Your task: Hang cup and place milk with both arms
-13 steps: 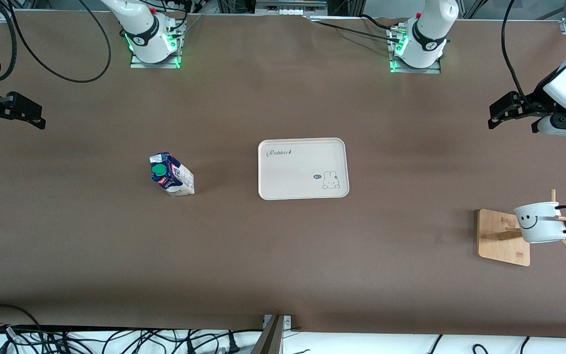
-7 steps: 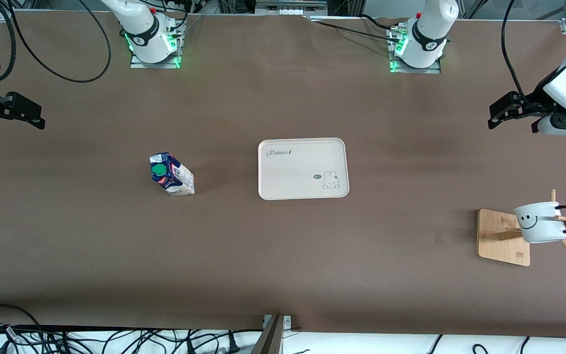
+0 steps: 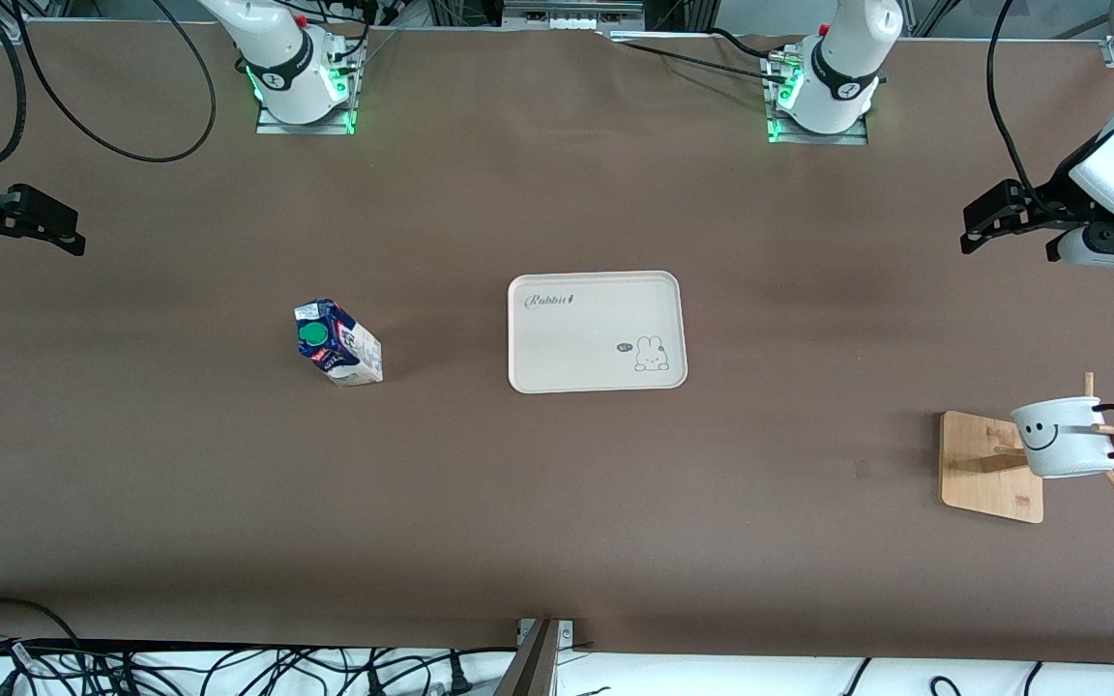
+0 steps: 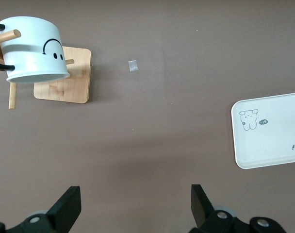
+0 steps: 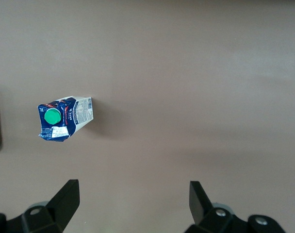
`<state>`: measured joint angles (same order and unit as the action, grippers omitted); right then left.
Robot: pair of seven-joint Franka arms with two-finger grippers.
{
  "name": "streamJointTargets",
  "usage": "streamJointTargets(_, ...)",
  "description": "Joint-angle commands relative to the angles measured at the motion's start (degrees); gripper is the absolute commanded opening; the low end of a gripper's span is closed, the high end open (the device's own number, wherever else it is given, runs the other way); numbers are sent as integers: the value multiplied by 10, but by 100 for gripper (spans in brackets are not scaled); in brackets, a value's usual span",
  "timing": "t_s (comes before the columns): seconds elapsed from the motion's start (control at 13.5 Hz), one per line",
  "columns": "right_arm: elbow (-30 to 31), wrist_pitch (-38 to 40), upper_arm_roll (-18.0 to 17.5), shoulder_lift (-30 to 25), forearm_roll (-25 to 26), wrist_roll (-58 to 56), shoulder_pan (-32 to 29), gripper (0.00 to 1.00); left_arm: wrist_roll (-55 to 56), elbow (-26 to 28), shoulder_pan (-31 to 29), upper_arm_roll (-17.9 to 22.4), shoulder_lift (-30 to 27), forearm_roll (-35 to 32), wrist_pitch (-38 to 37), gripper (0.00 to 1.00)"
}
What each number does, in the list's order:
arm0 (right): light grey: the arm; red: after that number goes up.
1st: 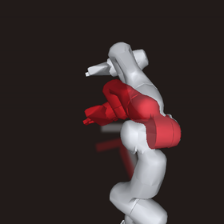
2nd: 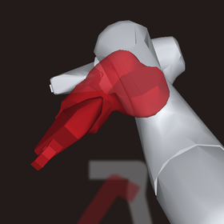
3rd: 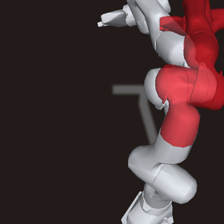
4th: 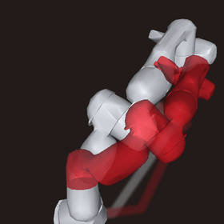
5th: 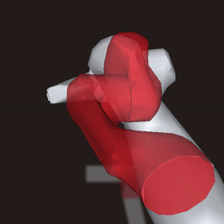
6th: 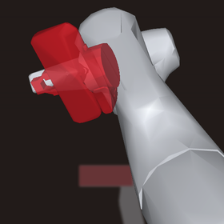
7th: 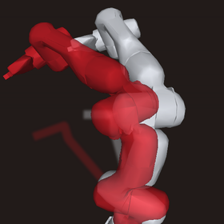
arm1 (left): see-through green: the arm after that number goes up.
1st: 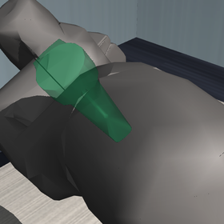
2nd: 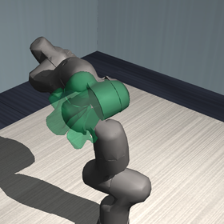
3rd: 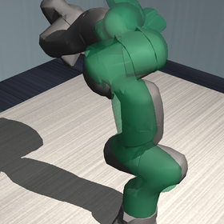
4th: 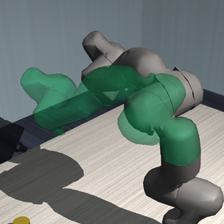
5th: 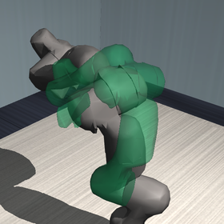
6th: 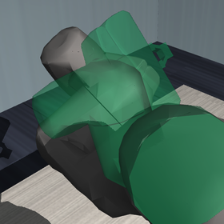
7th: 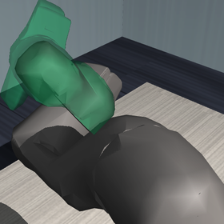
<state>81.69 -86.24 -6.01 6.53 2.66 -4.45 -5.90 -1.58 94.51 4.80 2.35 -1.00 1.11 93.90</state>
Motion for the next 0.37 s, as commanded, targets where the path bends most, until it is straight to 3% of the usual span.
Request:
streamJointTargets(0.0,1,5,-7,-3,2,-4,-4,100,-10,-18,-1,-1,7,-13,-11,100)
streamJointTargets(0.3,1,2,-8,-3,3,-5,-3,100,-7,-20,3,-1,9,-13,-11,100)
